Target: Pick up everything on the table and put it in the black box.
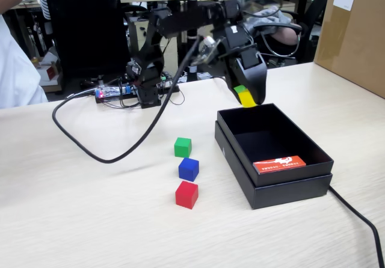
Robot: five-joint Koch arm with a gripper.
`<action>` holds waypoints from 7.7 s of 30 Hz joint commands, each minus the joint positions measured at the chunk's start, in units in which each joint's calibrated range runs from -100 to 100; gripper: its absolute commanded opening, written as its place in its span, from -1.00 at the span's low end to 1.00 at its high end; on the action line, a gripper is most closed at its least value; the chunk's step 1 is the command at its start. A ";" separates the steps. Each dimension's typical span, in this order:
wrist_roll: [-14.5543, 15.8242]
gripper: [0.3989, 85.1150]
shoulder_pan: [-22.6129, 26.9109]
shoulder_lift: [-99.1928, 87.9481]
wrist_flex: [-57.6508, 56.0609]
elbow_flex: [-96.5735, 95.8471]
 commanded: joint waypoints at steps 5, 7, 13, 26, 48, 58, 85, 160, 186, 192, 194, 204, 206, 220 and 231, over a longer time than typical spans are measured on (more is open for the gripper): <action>1.56 -0.99 2.10 19.99 0.06 8.18; 1.56 -0.99 2.10 20.80 0.14 6.73; 1.71 -0.55 1.66 23.78 -0.03 4.73; 2.83 0.01 -2.25 -10.64 -1.41 -1.43; 3.81 0.21 -10.40 -61.02 4.38 -53.20; 4.15 0.21 -12.31 -60.79 13.19 -62.81; 6.06 0.22 -12.16 -17.64 15.70 -52.56; 6.01 0.09 -3.37 -12.25 0.49 -3.43; -2.00 0.19 -15.34 -47.36 25.37 -51.75; -2.00 0.19 -15.58 -35.77 25.37 -45.22; -1.95 0.18 -15.53 -31.30 25.37 -43.23; -1.17 0.17 -15.34 -16.04 24.68 -38.69; -1.03 0.17 -15.24 -14.66 24.59 -38.51; -0.15 0.11 -14.46 -3.64 24.42 -33.71; 0.00 -0.21 -14.31 0.49 23.30 -31.35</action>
